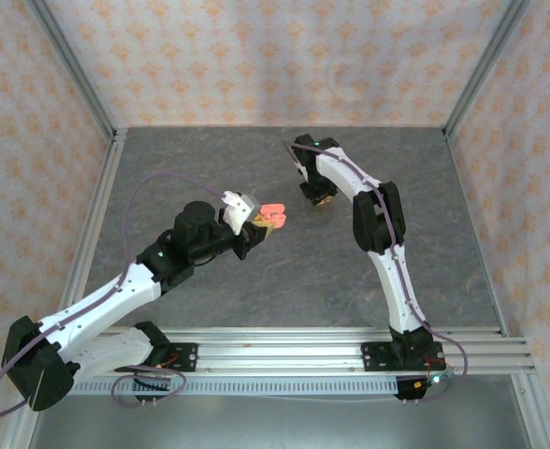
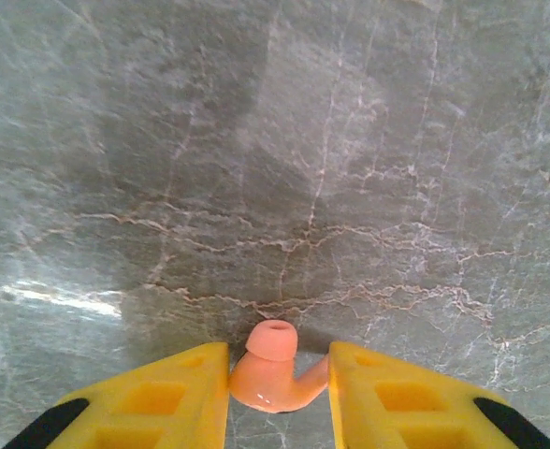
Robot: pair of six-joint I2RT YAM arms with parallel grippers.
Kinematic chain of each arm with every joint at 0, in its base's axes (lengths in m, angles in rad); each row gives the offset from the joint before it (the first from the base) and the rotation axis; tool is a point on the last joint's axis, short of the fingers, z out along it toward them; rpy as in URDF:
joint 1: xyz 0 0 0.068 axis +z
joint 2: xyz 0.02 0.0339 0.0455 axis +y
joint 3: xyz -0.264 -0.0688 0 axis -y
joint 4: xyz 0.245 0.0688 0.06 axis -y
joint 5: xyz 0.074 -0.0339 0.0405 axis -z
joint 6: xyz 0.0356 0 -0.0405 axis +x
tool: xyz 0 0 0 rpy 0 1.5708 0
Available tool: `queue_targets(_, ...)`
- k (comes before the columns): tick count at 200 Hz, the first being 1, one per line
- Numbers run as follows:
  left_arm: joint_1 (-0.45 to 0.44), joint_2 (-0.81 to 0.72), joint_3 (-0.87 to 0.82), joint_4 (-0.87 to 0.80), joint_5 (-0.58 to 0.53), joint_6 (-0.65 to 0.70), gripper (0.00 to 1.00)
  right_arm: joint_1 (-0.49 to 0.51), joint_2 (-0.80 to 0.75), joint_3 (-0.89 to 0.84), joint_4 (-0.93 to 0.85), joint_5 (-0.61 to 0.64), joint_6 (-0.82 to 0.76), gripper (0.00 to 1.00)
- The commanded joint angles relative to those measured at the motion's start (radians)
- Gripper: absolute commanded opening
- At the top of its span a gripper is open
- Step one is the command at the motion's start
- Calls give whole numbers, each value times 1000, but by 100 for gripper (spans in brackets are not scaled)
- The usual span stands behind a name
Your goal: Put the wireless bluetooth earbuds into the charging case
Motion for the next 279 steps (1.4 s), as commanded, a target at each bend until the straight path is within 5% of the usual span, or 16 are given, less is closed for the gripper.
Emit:
queue_targets(1, -4, -37, 18, -13, -20, -19, 0, -9, 10, -28, -24, -9, 4, 33)
queue_targets(120, -26, -147, -23, -46, -87, -70, 0, -14, -80, -51, -70, -112, 56, 17)
queue_targets(204, -28, -159, -23, -67, -84, -74, 0, 42, -188, -323, -176, -255, 104, 15)
queue_targets(279, -30, -175, -18, -97, -90, -78, 0, 119, -102, -131, -218, -334, 149, 40)
